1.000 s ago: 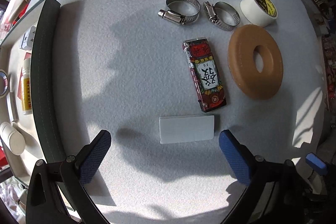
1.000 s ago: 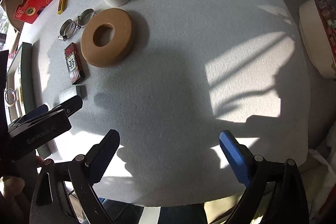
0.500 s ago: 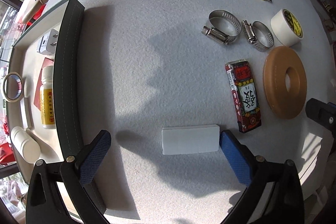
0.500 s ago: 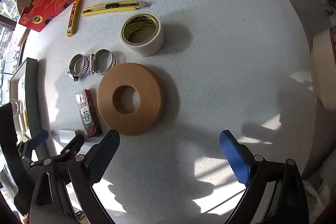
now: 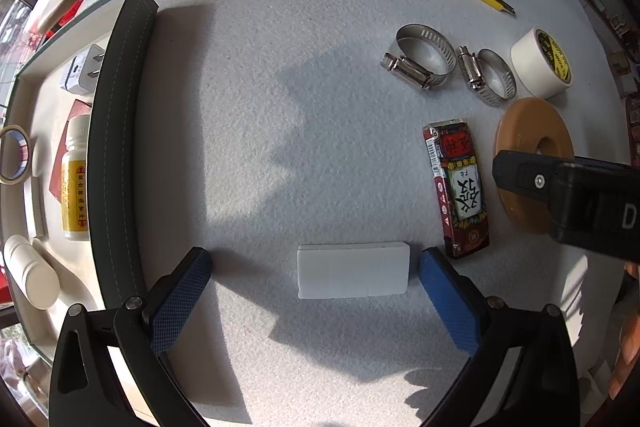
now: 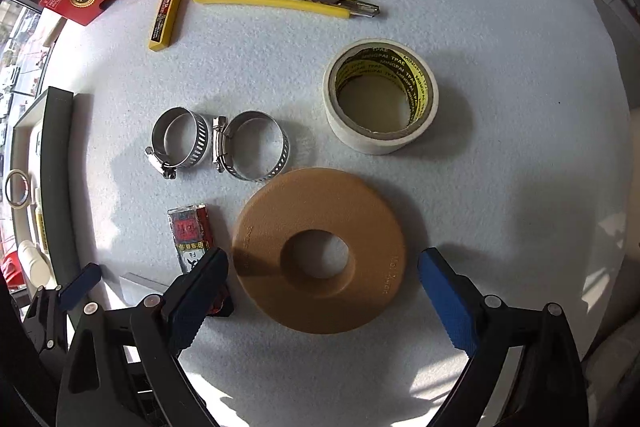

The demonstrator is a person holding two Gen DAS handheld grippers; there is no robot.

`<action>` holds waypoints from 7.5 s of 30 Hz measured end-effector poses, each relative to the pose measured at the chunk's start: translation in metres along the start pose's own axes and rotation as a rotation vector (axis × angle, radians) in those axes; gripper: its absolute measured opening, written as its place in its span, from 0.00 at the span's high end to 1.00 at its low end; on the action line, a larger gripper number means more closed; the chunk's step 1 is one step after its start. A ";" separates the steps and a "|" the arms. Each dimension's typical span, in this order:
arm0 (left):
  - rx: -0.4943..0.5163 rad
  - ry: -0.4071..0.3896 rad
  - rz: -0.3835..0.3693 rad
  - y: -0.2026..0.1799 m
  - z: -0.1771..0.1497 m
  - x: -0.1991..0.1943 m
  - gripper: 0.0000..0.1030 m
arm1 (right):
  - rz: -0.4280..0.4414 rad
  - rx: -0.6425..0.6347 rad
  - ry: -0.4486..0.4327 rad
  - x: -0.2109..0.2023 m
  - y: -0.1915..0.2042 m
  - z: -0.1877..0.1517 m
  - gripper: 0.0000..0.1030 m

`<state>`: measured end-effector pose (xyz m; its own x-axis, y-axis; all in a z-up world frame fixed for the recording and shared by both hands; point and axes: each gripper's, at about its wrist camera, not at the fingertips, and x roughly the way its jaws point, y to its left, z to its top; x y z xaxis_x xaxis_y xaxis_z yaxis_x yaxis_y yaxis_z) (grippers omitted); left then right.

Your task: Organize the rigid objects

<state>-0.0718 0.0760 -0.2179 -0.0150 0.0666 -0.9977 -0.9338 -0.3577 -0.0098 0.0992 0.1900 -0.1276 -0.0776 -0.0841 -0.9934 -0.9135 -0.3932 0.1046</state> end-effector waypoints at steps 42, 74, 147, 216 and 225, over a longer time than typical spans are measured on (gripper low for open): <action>0.262 0.108 -0.212 0.007 -0.050 -0.060 0.47 | 0.006 0.106 0.030 -0.011 -0.014 -0.151 0.15; 0.051 -0.087 -0.219 0.119 -0.051 -0.126 0.47 | -0.059 -0.153 -0.075 -0.087 0.071 -0.145 0.15; -0.319 -0.131 -0.057 0.258 -0.065 -0.103 0.47 | 0.012 -0.582 -0.115 -0.091 0.271 -0.099 0.14; -0.218 -0.096 0.012 0.246 -0.012 -0.048 0.20 | 0.001 -0.518 -0.027 -0.022 0.298 -0.018 0.14; -0.266 -0.086 0.010 0.245 -0.023 -0.045 0.00 | 0.034 -0.483 -0.054 -0.035 0.280 -0.022 0.01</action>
<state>-0.2918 -0.0367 -0.1767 -0.0649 0.1369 -0.9885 -0.8071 -0.5897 -0.0287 -0.1452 0.0623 -0.0623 -0.1365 -0.0619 -0.9887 -0.6215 -0.7718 0.1341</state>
